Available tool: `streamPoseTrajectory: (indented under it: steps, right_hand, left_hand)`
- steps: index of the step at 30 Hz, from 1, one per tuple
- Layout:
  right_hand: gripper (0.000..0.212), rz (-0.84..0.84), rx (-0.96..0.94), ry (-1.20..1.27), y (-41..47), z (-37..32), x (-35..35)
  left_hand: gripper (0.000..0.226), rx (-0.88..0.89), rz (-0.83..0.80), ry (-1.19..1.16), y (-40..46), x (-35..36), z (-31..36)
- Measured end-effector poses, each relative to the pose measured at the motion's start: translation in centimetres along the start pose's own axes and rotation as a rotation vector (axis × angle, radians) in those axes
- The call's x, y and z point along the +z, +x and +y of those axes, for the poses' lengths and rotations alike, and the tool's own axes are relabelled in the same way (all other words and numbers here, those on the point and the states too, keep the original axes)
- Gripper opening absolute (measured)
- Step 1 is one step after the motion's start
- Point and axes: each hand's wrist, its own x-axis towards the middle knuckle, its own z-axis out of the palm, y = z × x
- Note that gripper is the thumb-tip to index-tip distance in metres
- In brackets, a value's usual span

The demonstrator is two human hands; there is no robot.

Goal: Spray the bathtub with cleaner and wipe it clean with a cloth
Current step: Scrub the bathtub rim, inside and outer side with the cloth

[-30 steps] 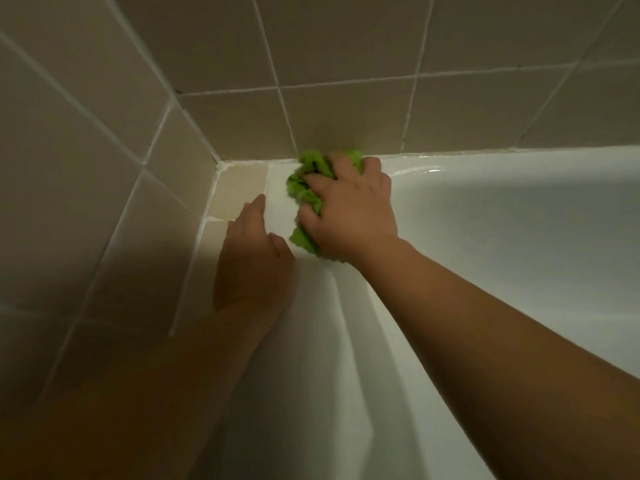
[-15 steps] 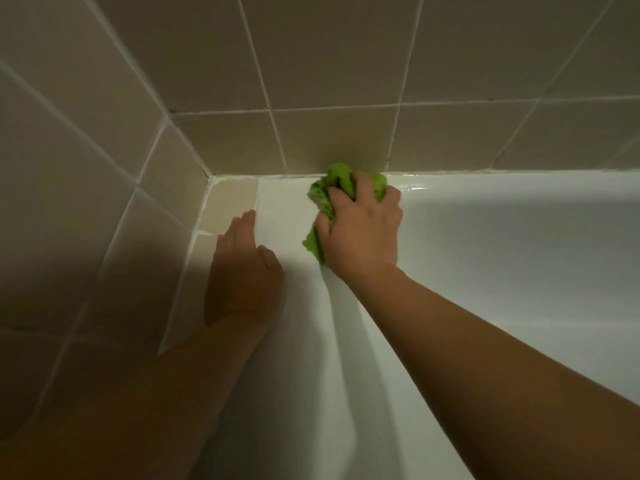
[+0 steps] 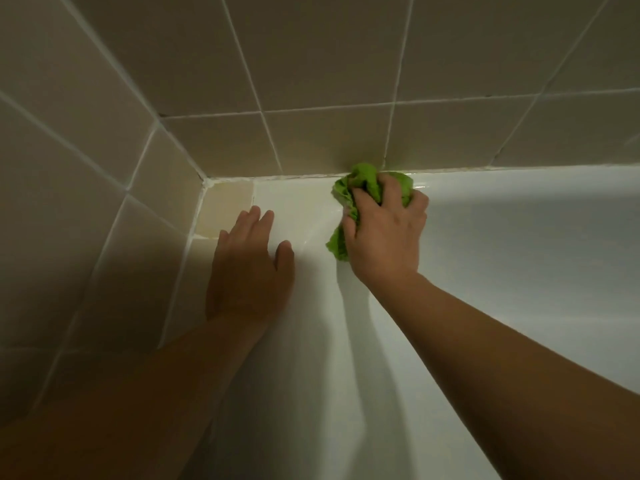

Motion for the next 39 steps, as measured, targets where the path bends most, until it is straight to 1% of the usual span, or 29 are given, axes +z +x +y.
streamPoseTrajectory:
  steps: [2, 4, 5, 7, 10, 12, 15, 18, 19, 22, 25, 28, 30, 31, 33, 35, 39]
  right_hand:
    - [0.031, -0.023, -0.148, 0.035, 0.7, -1.5, 0.0]
    - [0.030, -0.037, -0.313, 0.008, 1.7, -1.9, -0.3]
    - [0.030, -0.028, -0.340, -0.005, 2.0, -1.3, -0.4]
    - [0.028, 0.036, -0.255, -0.007, 2.0, 1.3, -0.2]
    - [0.027, 0.198, 0.002, 0.058, 0.3, 5.3, 0.8]
    - [0.029, 0.248, 0.148, 0.130, -0.4, 6.0, 1.7]
    - [0.029, 0.295, 0.206, 0.196, -0.5, 4.3, 2.5]
    - [0.030, 0.246, 0.183, 0.216, -1.1, 2.7, 2.3]
    - [0.036, 0.204, 0.204, 0.236, -1.4, 2.4, 2.0]
    - [0.070, 0.044, 0.330, 0.350, -1.9, 2.1, 0.8]
    - [0.097, 0.034, 0.340, 0.409, -2.3, 2.4, 0.5]
    - [0.127, -0.006, 0.396, 0.490, -3.3, 3.1, 1.3]
    - [0.140, -0.048, 0.443, 0.607, -4.2, 3.2, 2.2]
    - [0.142, -0.055, 0.470, 0.666, -4.6, 3.3, 2.6]
    - [0.138, -0.032, 0.513, 0.749, -4.8, 3.2, 3.2]
    - [0.125, 0.023, 0.542, 0.772, -4.6, 2.6, 3.3]
    - [0.107, 0.204, 0.599, 0.794, -3.5, 1.8, 3.4]
  left_hand:
    - [0.064, 0.023, -0.011, 0.010, 0.4, 0.2, -0.1]
    - [0.063, 0.062, -0.025, 0.020, 0.7, 0.3, -0.1]
    - [0.062, 0.087, -0.030, 0.028, 0.9, 0.3, 0.0]
    - [0.061, 0.141, -0.040, 0.035, 1.3, 0.4, 0.4]
    - [0.059, 0.218, -0.067, -0.007, 2.4, 0.7, 1.1]
    - [0.057, 0.264, -0.080, -0.030, 3.5, 1.2, 1.6]
    - [0.056, 0.294, -0.083, -0.062, 4.7, 1.9, 2.1]
    - [0.053, 0.335, -0.077, -0.084, 5.4, 2.2, 2.3]
    - [0.052, 0.347, -0.077, -0.084, 5.5, 2.2, 2.3]
    - [0.054, 0.349, -0.107, -0.077, 5.9, 2.0, 2.4]
    - [0.055, 0.337, -0.120, -0.076, 6.0, 2.0, 2.6]
    - [0.055, 0.343, -0.122, -0.068, 6.2, 2.0, 2.7]
    - [0.054, 0.353, -0.115, -0.060, 6.2, 2.0, 2.7]
    - [0.053, 0.363, -0.112, -0.060, 6.2, 2.0, 2.7]
    - [0.049, 0.395, -0.106, -0.060, 6.2, 2.1, 2.9]
    - [0.045, 0.445, -0.109, -0.057, 6.4, 2.2, 3.1]
    - [0.043, 0.535, -0.107, -0.051, 6.9, 2.4, 3.5]
